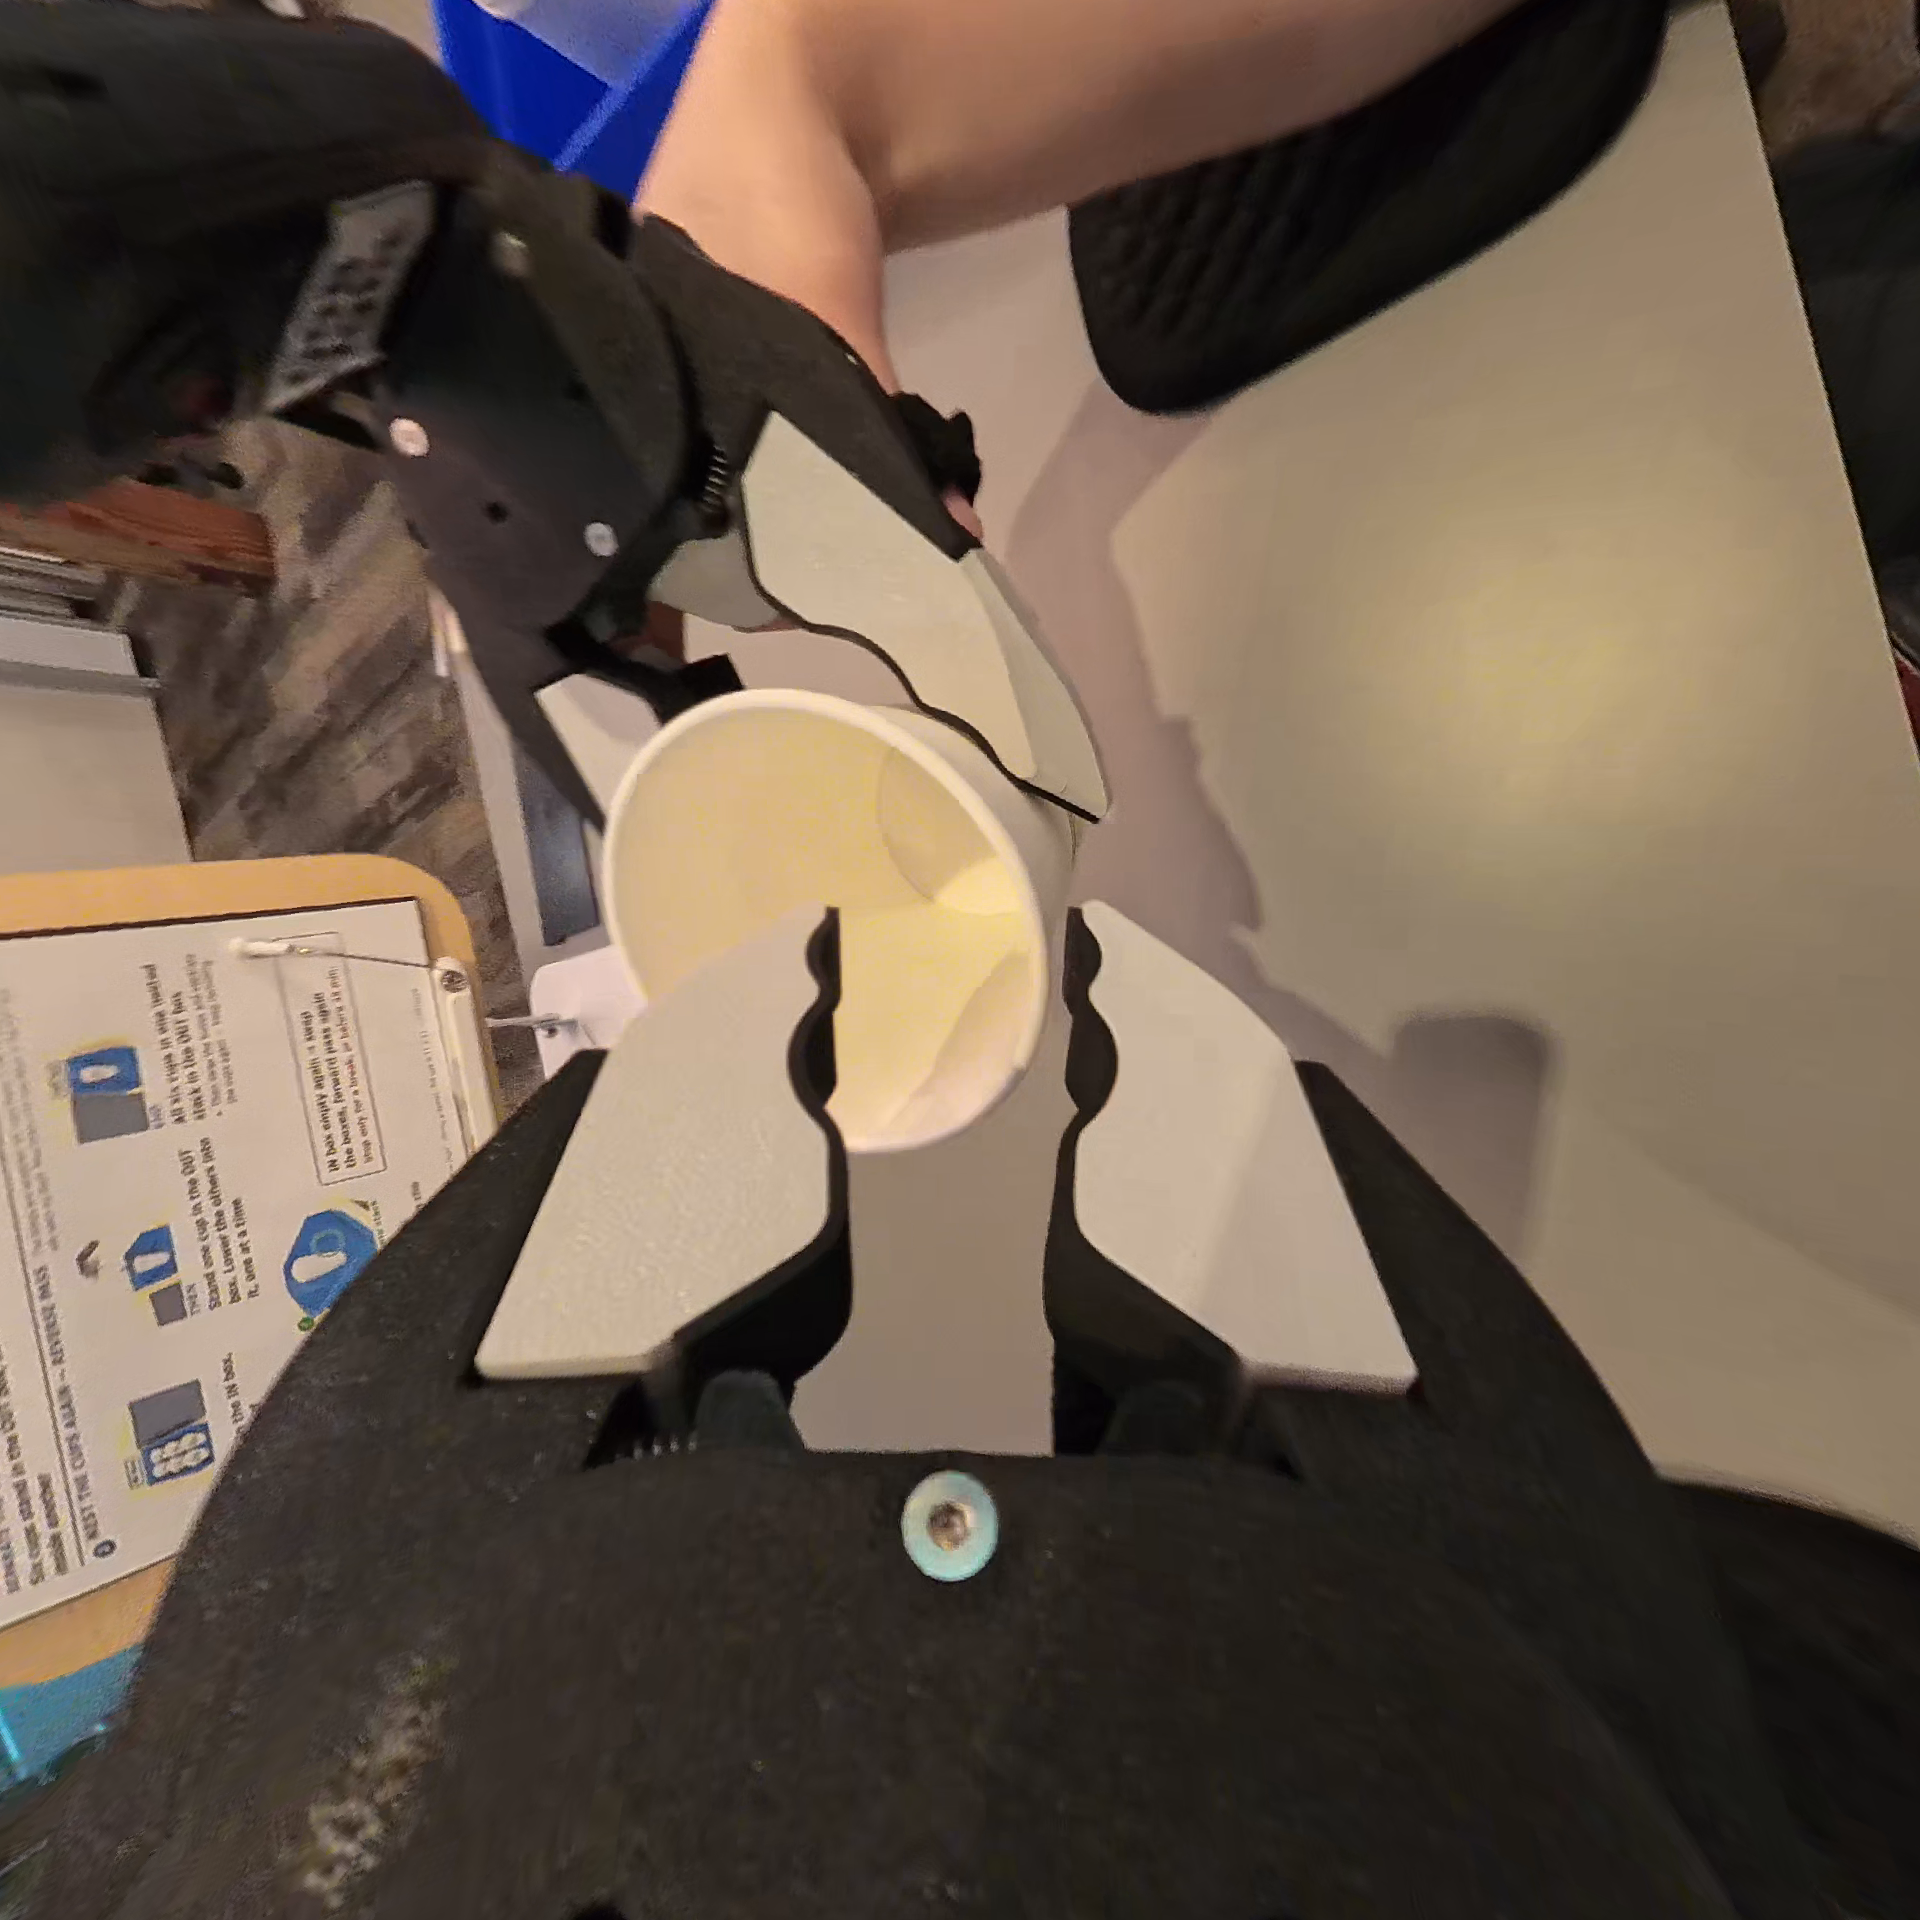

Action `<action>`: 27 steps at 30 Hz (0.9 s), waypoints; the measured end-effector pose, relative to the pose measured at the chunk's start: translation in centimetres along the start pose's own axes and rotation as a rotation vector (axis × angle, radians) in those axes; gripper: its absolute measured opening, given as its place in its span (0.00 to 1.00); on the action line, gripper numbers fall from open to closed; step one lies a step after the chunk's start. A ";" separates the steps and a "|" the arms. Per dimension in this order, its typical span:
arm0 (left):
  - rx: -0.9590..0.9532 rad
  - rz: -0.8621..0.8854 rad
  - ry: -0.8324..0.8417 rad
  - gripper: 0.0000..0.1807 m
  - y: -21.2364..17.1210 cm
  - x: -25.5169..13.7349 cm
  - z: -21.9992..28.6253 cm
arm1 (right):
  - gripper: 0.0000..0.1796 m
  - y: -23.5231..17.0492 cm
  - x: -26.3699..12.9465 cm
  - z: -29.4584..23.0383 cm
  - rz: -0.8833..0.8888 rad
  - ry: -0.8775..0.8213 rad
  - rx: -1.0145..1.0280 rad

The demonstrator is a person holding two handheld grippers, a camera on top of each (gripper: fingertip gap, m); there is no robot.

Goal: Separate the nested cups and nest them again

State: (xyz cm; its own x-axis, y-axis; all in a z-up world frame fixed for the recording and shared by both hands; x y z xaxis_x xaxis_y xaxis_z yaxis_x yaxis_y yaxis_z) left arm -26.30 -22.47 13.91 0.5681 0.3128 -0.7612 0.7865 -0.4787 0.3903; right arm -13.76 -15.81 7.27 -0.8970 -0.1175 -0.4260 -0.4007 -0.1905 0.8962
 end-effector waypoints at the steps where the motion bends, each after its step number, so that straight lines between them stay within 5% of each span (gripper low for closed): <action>1: -0.017 0.026 0.026 0.24 -0.1 -0.3 -0.1 | 0.49 -0.3 -0.2 0.2 -0.010 -0.011 0.009; 5: -0.124 0.109 0.156 0.26 -1.7 -2.0 -0.6 | 0.49 -1.5 -2.9 1.8 -0.018 -0.110 0.072; 9: -0.331 0.201 0.256 0.24 -4.6 -3.4 -0.3 | 0.49 -2.4 -10.5 2.9 0.059 -0.368 0.132; 13: -0.464 0.233 0.294 0.23 -7.3 -3.5 1.4 | 0.49 -3.0 -24.1 0.0 0.335 -0.964 0.080; 17: -0.508 0.226 0.313 0.22 -9.0 -2.9 2.9 | 0.48 -9.8 -35.3 -5.6 0.458 -1.582 0.160; 20: -0.536 0.229 0.312 0.21 -9.5 -2.5 3.2 | 0.48 -14.5 -38.3 -8.0 0.439 -1.741 0.237; 27: -0.522 0.214 0.288 0.21 -9.2 -1.6 3.3 | 0.49 -18.8 -38.5 -7.0 0.444 -1.721 0.344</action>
State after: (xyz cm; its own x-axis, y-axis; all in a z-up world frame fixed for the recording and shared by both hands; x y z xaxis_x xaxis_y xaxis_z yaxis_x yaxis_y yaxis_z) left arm -35.28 -21.30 9.80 0.7112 0.4977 -0.4966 0.6215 -0.1150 0.7749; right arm 29.62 -14.48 5.96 -0.0164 0.9761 0.2168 0.0811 -0.2149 0.9733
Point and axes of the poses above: each gripper's, where its closed fingertips meet, x out along the fingers, y out of its top, z = x × y across the jaws, the point moved 9 cm from there along -x, back along the fingers, and after that the axes turned 4 degrees about -x, right-handed, at the moved point
